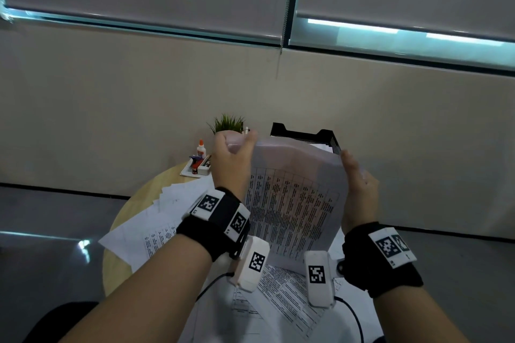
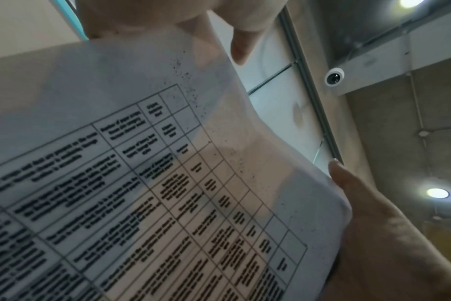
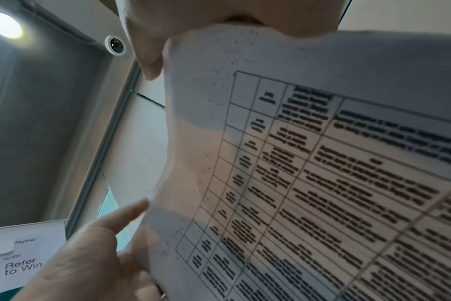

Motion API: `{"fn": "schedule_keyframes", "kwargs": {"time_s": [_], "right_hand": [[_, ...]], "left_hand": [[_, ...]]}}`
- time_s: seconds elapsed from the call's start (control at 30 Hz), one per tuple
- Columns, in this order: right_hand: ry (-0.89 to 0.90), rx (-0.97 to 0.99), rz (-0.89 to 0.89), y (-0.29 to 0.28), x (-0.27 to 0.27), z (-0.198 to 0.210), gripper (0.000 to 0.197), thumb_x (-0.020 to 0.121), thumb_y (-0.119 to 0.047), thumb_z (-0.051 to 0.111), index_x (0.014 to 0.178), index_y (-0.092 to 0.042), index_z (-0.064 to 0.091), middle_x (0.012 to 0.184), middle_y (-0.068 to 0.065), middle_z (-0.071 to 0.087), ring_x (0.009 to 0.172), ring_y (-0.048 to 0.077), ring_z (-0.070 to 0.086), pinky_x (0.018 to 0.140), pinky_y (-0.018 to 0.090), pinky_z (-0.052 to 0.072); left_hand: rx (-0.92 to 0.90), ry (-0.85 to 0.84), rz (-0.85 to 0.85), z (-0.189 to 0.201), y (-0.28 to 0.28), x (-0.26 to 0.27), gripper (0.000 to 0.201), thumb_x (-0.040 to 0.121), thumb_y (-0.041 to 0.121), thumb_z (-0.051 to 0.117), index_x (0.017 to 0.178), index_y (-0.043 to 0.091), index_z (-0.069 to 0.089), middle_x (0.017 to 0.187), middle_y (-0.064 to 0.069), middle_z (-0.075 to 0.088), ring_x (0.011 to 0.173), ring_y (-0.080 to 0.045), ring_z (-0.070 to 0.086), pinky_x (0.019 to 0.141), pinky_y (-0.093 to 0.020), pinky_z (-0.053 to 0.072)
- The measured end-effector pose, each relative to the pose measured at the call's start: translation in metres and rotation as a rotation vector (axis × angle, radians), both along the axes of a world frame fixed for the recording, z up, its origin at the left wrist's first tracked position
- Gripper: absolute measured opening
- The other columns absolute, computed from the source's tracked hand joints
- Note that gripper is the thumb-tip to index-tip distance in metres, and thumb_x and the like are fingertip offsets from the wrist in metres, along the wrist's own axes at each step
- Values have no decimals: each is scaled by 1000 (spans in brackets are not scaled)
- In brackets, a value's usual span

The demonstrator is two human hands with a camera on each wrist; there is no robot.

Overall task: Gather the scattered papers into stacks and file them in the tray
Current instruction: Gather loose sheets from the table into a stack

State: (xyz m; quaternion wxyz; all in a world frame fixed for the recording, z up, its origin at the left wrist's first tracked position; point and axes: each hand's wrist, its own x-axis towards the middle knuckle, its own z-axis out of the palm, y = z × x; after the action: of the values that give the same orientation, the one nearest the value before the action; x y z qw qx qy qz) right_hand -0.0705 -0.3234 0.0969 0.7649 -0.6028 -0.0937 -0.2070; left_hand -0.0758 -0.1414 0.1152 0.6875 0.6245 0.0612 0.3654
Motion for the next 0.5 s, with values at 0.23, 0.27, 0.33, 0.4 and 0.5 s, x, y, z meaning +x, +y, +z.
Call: {"fn": "schedule_keyframes", "kwargs": {"time_s": [0.23, 0.27, 0.33, 0.4, 0.5], "right_hand": [[76, 133, -33, -3, 9, 4, 33, 79, -27, 67, 58, -11, 47, 45, -7, 46, 43, 13, 46, 53, 26, 34], [72, 138, -33, -4, 11, 4, 30, 84, -20, 64, 59, -11, 50, 45, -7, 48, 43, 12, 47, 51, 23, 36], [59, 131, -22, -7, 12, 5, 28, 87, -15, 62, 61, -12, 53, 47, -6, 50, 43, 11, 48, 48, 20, 38], [52, 109, 4, -9, 14, 5, 27, 87, -14, 63, 61, -12, 53, 51, -2, 51, 47, 13, 48, 50, 21, 40], [40, 87, 38, -9, 13, 7, 26, 88, -14, 63, 64, -10, 56, 53, -2, 55, 47, 13, 52, 49, 21, 44]], "left_hand": [[-27, -48, -123, -2, 6, -1, 27, 81, 36, 69, 95, 23, 51, 93, 2, 58, 87, -17, 58, 72, -26, 51], [-14, -57, -190, -4, 9, -2, 29, 79, 32, 72, 99, 25, 51, 98, -1, 59, 91, -20, 61, 75, -31, 54], [6, -58, -309, -14, 19, -1, 36, 79, 14, 72, 107, 21, 51, 105, -7, 60, 93, -20, 62, 75, -28, 56], [44, -1, -351, -28, 29, 2, 41, 77, 2, 71, 113, 12, 54, 107, -11, 62, 96, -22, 62, 75, -27, 56], [73, 180, -371, -51, 37, 7, 37, 77, 7, 72, 112, 9, 62, 107, -10, 68, 100, -24, 63, 88, -39, 53]]}}
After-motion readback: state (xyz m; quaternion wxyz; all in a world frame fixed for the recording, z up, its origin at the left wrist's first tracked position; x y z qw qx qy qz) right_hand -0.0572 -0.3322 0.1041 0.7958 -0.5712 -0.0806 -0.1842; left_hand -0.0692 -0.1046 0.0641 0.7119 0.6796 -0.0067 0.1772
